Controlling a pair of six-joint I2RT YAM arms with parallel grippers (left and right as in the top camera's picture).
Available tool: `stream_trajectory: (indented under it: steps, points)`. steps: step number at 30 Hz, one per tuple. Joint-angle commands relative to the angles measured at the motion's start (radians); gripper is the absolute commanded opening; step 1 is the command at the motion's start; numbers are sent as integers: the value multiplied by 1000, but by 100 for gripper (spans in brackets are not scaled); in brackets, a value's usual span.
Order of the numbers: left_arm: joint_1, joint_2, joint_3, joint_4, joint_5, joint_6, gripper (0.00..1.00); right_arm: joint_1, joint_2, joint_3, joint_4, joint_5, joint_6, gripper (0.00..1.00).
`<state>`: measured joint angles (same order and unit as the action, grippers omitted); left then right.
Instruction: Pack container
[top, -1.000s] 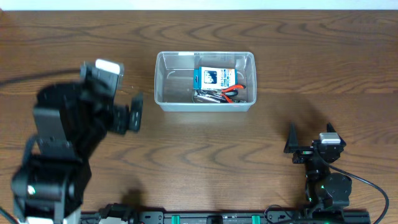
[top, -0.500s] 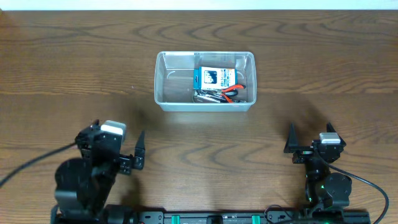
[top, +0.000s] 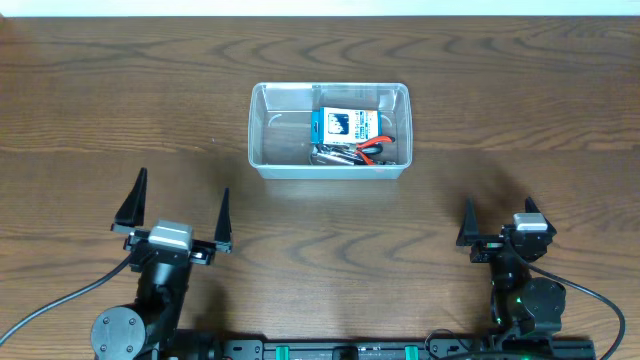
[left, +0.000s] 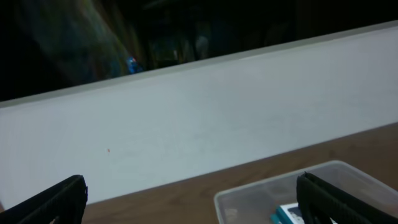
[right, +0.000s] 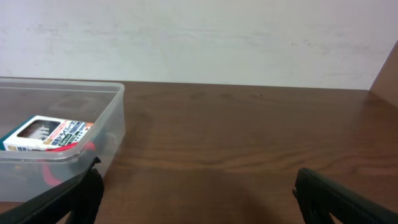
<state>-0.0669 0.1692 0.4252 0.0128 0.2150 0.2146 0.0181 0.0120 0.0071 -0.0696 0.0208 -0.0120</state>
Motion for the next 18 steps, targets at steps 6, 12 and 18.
stream_trajectory:
  steps: [6, 12, 18]
  points:
    - [42, -94, -89, 77, 12, 10, 98, 6, -6, -2, -5, -3, -12, 99]
    - [51, -167, -144, 85, 12, 10, 98, 6, -6, -2, -5, -3, -12, 99]
    - [51, -167, -176, 154, 8, 11, 98, 6, -6, -2, -5, -3, -12, 99]
